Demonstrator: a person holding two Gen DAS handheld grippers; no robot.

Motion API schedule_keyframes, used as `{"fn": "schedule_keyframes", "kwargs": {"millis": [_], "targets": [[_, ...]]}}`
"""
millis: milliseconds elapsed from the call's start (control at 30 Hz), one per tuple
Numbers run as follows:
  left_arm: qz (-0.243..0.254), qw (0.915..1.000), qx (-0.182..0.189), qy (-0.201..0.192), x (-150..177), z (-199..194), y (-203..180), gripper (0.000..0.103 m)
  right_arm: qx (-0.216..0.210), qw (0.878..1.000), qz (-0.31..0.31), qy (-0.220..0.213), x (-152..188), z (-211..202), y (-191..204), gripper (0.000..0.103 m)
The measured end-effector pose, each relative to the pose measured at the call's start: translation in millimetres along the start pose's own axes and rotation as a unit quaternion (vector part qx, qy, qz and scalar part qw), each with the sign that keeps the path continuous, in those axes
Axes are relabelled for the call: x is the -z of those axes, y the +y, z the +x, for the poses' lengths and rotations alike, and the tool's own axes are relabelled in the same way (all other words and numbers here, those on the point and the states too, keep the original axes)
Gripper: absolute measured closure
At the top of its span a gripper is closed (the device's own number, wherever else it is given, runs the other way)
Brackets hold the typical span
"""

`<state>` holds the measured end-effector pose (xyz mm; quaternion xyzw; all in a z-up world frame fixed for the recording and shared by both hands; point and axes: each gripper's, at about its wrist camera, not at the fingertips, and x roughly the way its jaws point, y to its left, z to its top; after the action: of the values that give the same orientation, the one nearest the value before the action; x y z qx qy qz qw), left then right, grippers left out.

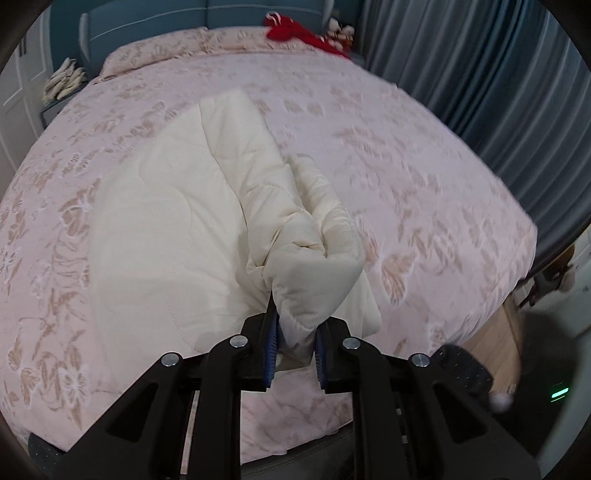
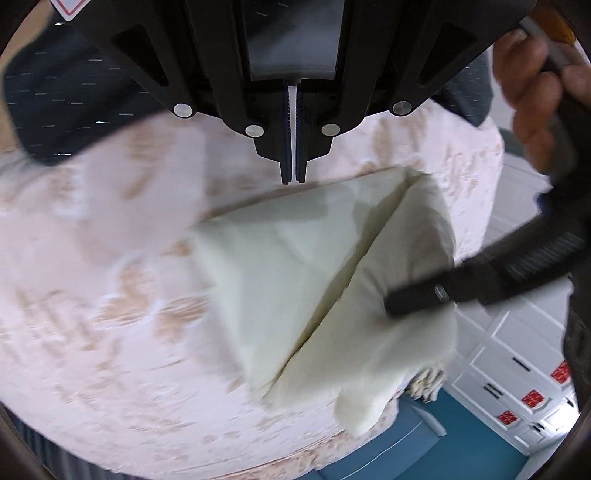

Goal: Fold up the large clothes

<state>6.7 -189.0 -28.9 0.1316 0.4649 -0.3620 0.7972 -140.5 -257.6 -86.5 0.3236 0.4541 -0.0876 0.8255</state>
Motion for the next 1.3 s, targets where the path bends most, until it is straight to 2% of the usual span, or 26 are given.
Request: {"fn": "schedule_keyframes", "kwargs": {"millis": [133, 233, 300, 400, 500, 600, 667, 733, 833, 1000, 1033, 1067, 1133, 1167, 1300], "targets": [[0.009, 0.9997, -0.009, 0.020, 7, 21, -12, 0.088, 0.013, 1.000, 0.013, -0.014, -9, -16, -22, 0.100], [0.017, 0.9991, -0.015, 0.035, 13, 36, -18, 0.088, 0.017, 0.999, 0.023, -0.031, -18, -28, -30, 0.094], [0.029, 0.9985, -0.021, 0.041, 19, 45, -23, 0.088, 0.015, 0.999, 0.026, -0.044, -27, -37, -38, 0.093], [0.048, 0.9972, -0.037, 0.043, 24, 54, -31, 0.088, 0.006, 0.998, 0.030, -0.060, -43, -45, -32, 0.091], [0.061, 0.9967, -0.047, 0.027, 26, 50, -35, 0.087, -0.013, 0.997, 0.034, -0.071, -66, -52, -32, 0.088], [0.051, 0.9978, -0.039, 0.015, 24, 39, -31, 0.086, -0.042, 0.996, 0.018, -0.078, -98, -56, -17, 0.074], [0.040, 0.9987, -0.032, 0.009, 22, 34, -27, 0.085, -0.068, 0.995, 0.004, -0.072, -125, -54, 0, 0.057], [0.036, 0.9989, -0.030, 0.007, 21, 31, -25, 0.085, -0.079, 0.995, -0.003, -0.060, -146, -45, 15, 0.052], [0.039, 0.9987, -0.033, 0.004, 21, 29, -27, 0.085, -0.070, 0.997, -0.018, -0.033, -177, -18, 35, 0.050], [0.039, 0.9988, -0.028, -0.009, 21, 19, -27, 0.081, -0.054, 0.998, -0.006, 0.028, -195, 33, 46, 0.051], [0.036, 0.9990, -0.023, -0.014, 21, 15, -24, 0.080, -0.054, 0.998, -0.005, 0.036, -196, 39, 47, 0.059], [0.032, 0.9992, -0.019, -0.017, 22, 12, -22, 0.079, -0.054, 0.997, -0.005, 0.047, -196, 46, 47, 0.077], [0.022, 0.9995, -0.006, -0.023, 22, 2, -15, 0.075, -0.050, 0.997, -0.001, 0.056, -195, 52, 47, 0.094], [0.019, 0.9995, 0.001, -0.025, 23, -3, -13, 0.074, -0.055, 0.997, 0.000, 0.054, -194, 52, 46, 0.097], [-0.007, 0.9983, 0.042, -0.039, 27, -40, 3, 0.061, -0.049, 0.998, -0.005, 0.034, -191, 42, 40, 0.100]]}}
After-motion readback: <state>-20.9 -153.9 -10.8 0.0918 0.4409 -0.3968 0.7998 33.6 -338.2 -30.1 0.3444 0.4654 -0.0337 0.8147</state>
